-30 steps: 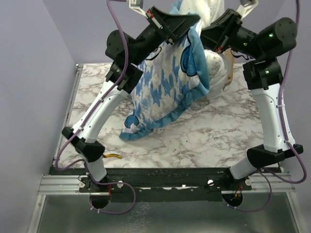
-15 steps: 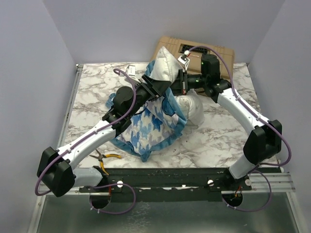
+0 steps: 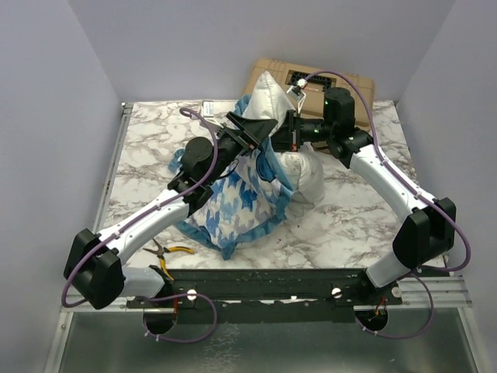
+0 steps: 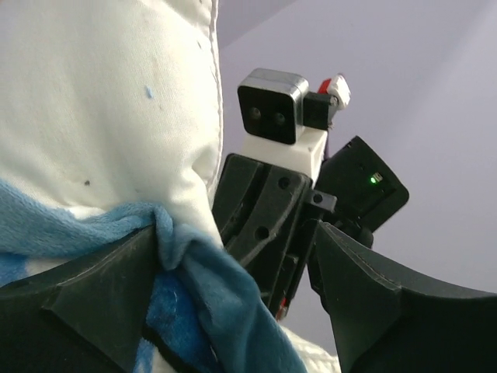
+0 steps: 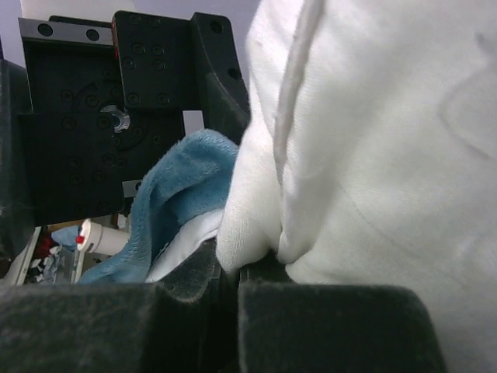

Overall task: Put the pillow into the pillowcase
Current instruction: Stuff the pillow into the pillowcase.

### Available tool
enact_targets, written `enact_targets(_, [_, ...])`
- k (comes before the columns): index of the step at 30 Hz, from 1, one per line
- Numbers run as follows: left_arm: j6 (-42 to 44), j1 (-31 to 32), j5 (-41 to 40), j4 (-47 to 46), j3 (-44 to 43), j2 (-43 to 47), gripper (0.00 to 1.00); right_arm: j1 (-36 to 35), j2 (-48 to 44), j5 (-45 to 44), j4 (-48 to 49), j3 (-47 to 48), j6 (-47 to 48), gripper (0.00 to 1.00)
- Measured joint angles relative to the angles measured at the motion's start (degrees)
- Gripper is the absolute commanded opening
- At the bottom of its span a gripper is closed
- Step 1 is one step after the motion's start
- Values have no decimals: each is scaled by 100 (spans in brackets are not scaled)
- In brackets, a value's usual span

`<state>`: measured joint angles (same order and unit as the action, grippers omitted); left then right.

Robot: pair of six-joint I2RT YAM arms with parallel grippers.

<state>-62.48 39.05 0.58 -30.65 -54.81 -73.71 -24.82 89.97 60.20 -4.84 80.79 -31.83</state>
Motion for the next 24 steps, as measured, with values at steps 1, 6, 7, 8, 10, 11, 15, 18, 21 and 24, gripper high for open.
enact_targets(1, [-20, -15, -2, 28, -114, -138, 80, -4, 0, -37, 0, 0, 37, 0])
enact_targets(6, [52, -55, -17, 446, -765, -647, 79, -98, 2, -166, -278, 70, 385, 0])
enact_targets(7, [72, -76, -13, 575, -866, -710, 80, -105, 2, -186, -376, 94, 481, 0])
enact_targets(8, [70, -85, -24, 684, -953, -772, 80, -127, 2, -249, -466, 131, 509, 0])
enact_targets(10, [125, -114, -11, 1054, -1161, -896, 80, -125, 2, -356, -621, 160, 533, 0])
enact_targets(11, [181, -127, 0, 1316, -1307, -925, 80, -118, 2, -413, -723, 188, 549, 0])
enact_targets(15, [299, -190, 146, 1965, -1679, -1003, 80, -105, -11, -743, -1156, 326, 713, 0])
enact_targets(18, [415, -201, 144, 2280, -1735, -1086, 80, -192, -79, -938, -1410, 321, 1003, 0])
enact_targets(21, [481, -275, 157, 2627, -1683, -1231, 82, -461, -236, -1043, -1506, 295, 1261, 0])
enact_targets(24, [411, -400, 251, 2835, -1467, -1176, 84, -586, -385, -1156, -1602, 212, 1386, 0])
